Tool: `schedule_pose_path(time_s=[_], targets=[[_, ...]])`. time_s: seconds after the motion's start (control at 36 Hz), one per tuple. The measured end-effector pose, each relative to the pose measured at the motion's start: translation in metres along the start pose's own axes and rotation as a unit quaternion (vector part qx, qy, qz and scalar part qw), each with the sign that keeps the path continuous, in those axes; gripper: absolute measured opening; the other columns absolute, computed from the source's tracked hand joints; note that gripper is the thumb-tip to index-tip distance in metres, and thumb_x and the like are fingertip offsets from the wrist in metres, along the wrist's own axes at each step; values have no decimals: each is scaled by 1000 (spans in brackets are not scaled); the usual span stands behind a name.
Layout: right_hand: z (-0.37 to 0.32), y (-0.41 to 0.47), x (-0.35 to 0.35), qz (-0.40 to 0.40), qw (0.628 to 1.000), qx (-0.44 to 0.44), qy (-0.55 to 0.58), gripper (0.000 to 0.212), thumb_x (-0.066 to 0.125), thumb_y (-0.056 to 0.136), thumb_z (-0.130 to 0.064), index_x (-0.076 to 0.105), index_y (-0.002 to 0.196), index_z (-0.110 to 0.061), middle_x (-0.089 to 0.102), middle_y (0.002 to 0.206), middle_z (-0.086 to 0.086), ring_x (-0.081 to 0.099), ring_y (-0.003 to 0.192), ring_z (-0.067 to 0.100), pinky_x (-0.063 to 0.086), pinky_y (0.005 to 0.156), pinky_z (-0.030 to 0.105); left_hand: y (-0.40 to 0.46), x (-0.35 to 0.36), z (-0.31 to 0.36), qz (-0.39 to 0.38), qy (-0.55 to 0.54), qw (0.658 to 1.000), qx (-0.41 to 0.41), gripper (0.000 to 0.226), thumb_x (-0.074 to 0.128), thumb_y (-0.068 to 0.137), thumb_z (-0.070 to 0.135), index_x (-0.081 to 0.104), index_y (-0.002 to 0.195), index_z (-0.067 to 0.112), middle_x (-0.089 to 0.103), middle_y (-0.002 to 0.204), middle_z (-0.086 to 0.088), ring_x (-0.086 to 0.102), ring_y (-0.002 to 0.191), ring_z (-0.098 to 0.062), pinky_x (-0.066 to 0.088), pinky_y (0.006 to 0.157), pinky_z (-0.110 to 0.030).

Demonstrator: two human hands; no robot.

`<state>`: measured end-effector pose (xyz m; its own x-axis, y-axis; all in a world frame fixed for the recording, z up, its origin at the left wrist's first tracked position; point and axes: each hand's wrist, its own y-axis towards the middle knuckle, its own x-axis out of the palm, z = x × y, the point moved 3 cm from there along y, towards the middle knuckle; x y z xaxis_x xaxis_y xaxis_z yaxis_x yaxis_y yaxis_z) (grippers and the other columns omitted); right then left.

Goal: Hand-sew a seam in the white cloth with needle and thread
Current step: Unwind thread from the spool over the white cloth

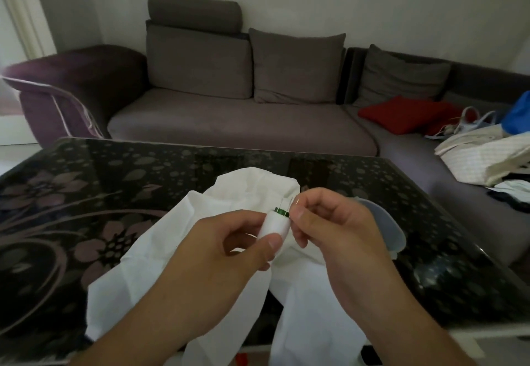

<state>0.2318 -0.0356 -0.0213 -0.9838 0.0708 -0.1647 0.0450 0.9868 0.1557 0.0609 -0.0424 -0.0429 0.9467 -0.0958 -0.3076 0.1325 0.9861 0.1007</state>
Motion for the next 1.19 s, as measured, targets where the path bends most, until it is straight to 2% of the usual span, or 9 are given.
schedule_pose_path(time_s=[0.17,0.31,0.36,0.5,0.69,0.81,0.89,1.08,1.19], targets=[[5,-2,-4,4,1000,-6,17,21,66,95,-9,74,80,-21,68,72,4,61,70,18,60,79,33,2,7,1,-15,3,1000,-6,17,72,91,37,74,108,39,77,92,24,75,87,-1,55,74,-8],[6,-2,-12,28,999,-1,21,21,66,94,-7,74,80,-20,68,75,6,61,73,22,59,83,35,2,11,-1,-31,37,998,-35,25,71,89,45,72,114,40,76,99,25,75,91,0,58,89,-21],[4,2,-23,62,995,-2,73,21,63,93,-2,73,80,-15,66,77,10,58,76,28,58,86,39,3,11,-2,-36,57,997,-41,24,74,88,44,72,112,40,76,99,24,74,92,-1,58,90,-24],[8,14,-52,108,984,-4,144,19,61,96,-4,72,81,-7,64,82,16,58,78,32,57,73,33,2,10,-5,-40,22,997,-65,17,74,91,32,75,108,30,80,97,12,78,86,-9,59,95,-35],[14,15,-43,35,994,30,101,17,58,100,-6,71,89,-5,69,87,12,66,79,22,55,69,30,3,0,-3,-28,-60,994,-83,22,68,96,26,75,117,23,81,104,5,79,92,-16,54,104,-45],[17,13,-38,5,997,56,50,11,61,100,-8,72,95,-8,75,88,8,70,80,21,59,70,32,14,-7,-8,20,-116,988,-96,36,74,91,29,72,125,14,79,112,0,79,97,-21,52,105,-51],[24,8,-24,-6,996,83,-9,9,65,98,-11,73,94,-14,76,84,2,73,81,22,62,72,33,17,-14,-11,49,-151,982,-105,31,74,93,22,73,119,6,79,106,-6,79,96,-25,59,98,-46],[52,2,15,-82,984,120,-104,6,67,97,-15,71,92,-16,77,79,-5,73,76,14,64,69,31,14,-23,-23,62,-142,978,-138,20,74,95,20,76,111,9,80,97,-2,79,93,-22,61,92,-42],[68,3,34,-119,974,134,-142,3,69,94,-16,70,92,-17,78,79,-6,73,75,15,62,67,31,10,-24,-25,51,-119,981,-145,13,73,96,20,76,107,14,81,92,1,79,88,-18,64,77,-30]])
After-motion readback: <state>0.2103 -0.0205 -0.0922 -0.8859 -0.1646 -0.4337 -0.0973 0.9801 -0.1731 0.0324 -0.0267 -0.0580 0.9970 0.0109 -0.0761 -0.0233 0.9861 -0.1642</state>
